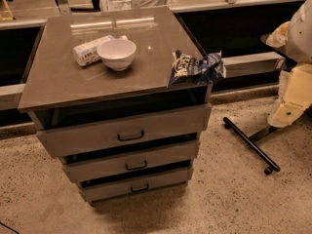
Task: Open top drawer
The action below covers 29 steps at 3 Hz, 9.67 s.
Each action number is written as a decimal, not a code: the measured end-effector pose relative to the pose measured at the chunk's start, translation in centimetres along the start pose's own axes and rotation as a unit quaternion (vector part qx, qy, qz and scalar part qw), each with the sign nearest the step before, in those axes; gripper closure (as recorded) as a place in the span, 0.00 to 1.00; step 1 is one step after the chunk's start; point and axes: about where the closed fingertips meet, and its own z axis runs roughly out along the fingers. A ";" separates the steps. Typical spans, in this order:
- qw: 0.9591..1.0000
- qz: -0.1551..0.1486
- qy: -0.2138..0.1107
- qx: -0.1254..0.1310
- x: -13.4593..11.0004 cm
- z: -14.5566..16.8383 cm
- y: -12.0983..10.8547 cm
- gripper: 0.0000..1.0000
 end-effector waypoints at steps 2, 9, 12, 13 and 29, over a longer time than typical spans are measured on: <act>1.000 0.003 -0.023 0.004 0.1 2.6 -0.3 0.00; 0.944 -0.290 -0.138 -0.081 -7.9 32.5 -0.3 0.00; 0.956 -0.273 -0.095 -0.043 -9.9 36.7 -4.5 0.27; 0.954 -0.283 -0.087 -0.045 -10.3 35.0 -3.3 0.30; 0.953 -0.228 -0.023 -0.200 -6.9 38.0 1.9 1.00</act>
Offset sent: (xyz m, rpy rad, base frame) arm 0.0462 0.0075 -0.1076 0.1859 -0.0653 0.0149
